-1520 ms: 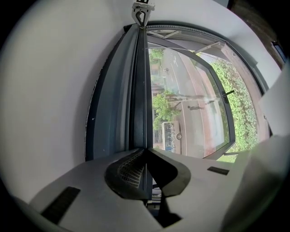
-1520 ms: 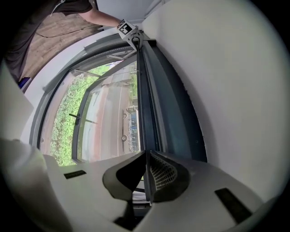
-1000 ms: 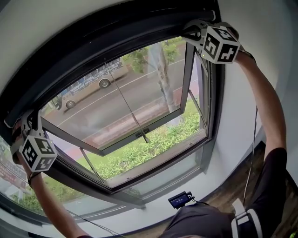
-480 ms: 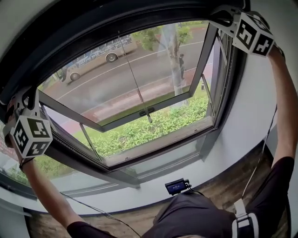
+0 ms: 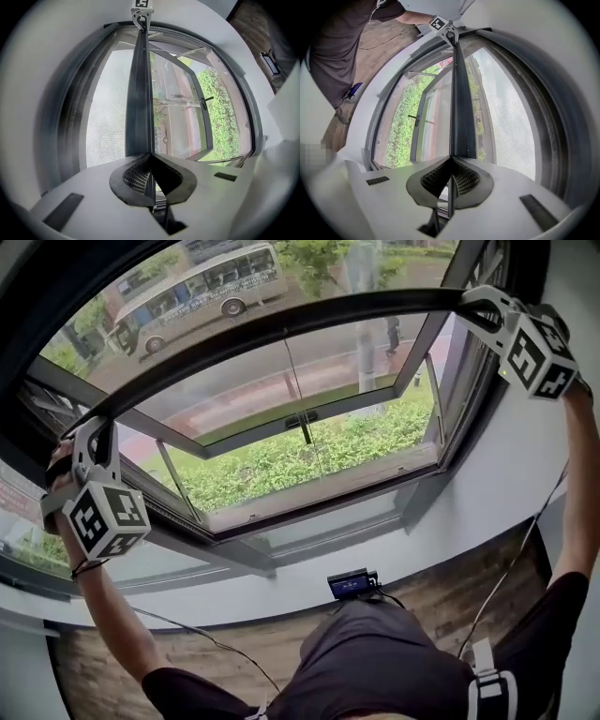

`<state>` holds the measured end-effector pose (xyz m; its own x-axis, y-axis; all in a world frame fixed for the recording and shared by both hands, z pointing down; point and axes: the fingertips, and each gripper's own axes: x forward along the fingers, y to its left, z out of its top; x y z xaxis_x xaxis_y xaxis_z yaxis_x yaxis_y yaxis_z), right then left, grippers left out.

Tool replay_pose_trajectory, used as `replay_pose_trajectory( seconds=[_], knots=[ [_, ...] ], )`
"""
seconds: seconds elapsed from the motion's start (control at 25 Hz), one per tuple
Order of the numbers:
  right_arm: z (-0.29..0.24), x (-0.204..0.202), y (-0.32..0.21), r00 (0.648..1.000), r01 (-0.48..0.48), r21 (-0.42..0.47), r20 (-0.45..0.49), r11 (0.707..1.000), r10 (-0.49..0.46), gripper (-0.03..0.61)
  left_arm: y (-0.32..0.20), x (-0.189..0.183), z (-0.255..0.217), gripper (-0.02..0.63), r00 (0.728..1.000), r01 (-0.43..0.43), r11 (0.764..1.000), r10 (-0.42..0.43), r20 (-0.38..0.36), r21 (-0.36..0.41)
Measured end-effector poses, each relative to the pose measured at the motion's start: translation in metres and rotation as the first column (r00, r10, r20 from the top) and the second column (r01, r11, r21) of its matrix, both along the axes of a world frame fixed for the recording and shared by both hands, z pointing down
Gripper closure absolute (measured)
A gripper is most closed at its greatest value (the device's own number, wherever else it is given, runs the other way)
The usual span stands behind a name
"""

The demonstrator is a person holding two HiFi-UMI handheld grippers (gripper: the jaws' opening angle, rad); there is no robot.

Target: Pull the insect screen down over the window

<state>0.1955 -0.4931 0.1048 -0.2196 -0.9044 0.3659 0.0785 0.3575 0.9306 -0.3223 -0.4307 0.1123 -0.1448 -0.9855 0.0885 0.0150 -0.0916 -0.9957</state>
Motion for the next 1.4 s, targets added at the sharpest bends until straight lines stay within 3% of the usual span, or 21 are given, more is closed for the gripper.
replay_pose_trajectory(
  seconds=[0.24, 0.6, 0.8, 1.04, 1.24, 1.4],
  knots=[
    [0.058, 0.001, 0.004, 0.999, -0.011, -0.075, -0.033, 0.997, 0.008, 0.565, 0.004, 0.002, 0.06, 0.598, 1.0, 0.002, 0.998, -0.002, -0.012, -0.055],
    [0.09, 0.008, -0.004, 0.999, -0.037, -0.12, -0.026, 0.992, 0.034, 0.565, -0.005, 0.006, 0.091, 0.6, 0.999, 0.016, 0.996, -0.019, -0.029, -0.092],
    [0.142, 0.008, -0.001, 0.998, -0.039, -0.217, -0.059, 0.975, 0.027, 0.565, -0.001, 0.007, 0.145, 0.6, 0.997, -0.017, 0.977, 0.002, -0.072, -0.214],
    [0.153, 0.006, -0.001, 0.999, -0.033, -0.219, -0.049, 0.975, 0.023, 0.565, 0.0, 0.007, 0.158, 0.6, 0.999, 0.007, 0.97, -0.019, -0.048, -0.243],
    [0.202, 0.005, -0.005, 0.998, -0.037, -0.283, -0.064, 0.958, 0.02, 0.565, -0.003, 0.006, 0.211, 0.6, 0.998, 0.009, 0.946, -0.029, -0.059, -0.323],
    [0.222, 0.007, -0.004, 0.998, -0.04, -0.289, -0.056, 0.957, 0.025, 0.565, -0.003, 0.007, 0.229, 0.6, 0.998, 0.018, 0.944, -0.038, -0.055, -0.329]
  ],
)
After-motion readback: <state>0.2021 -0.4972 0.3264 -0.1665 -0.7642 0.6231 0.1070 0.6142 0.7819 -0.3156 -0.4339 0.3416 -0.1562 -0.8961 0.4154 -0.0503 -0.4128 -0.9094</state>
